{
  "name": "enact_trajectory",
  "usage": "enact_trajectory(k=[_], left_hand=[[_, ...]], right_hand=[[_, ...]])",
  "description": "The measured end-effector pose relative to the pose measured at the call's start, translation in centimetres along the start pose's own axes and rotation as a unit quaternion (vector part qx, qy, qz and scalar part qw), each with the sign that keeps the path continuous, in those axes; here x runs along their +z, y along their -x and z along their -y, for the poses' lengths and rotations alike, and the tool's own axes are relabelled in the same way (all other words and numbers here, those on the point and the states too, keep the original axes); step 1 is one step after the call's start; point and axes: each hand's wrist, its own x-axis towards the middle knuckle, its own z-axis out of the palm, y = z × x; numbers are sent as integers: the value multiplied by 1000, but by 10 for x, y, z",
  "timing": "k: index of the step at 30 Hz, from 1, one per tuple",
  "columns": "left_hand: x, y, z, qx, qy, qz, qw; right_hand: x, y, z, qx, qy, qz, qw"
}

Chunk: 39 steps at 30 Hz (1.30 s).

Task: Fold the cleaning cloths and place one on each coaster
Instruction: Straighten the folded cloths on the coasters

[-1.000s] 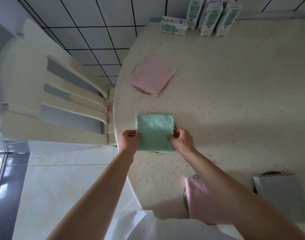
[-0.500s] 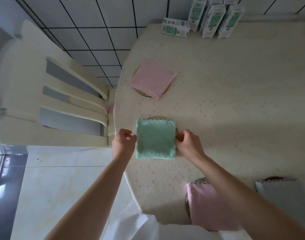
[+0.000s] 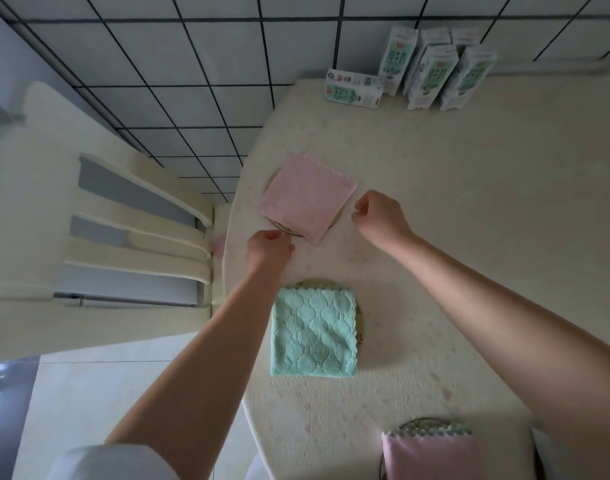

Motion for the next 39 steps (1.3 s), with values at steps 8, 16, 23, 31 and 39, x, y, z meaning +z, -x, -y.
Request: enact_trajectory(k=[8, 16, 23, 31, 39], left_hand=[[16, -12, -13, -101, 126, -8, 987], [19, -15, -14, -81, 147, -16, 986], [26, -16, -20, -131, 207, 13, 969], [26, -23, -30, -75, 203, 32, 976], [10, -58, -64, 102, -8, 32, 994]], right_hand=[[2, -72, 25, -19, 14, 32, 999], [12, -92, 42, -35, 20, 67, 997], [13, -92, 48, 8, -27, 98, 995], [5, -83, 44, 53, -118, 134, 982], [20, -57, 22, 97, -272, 39, 957]])
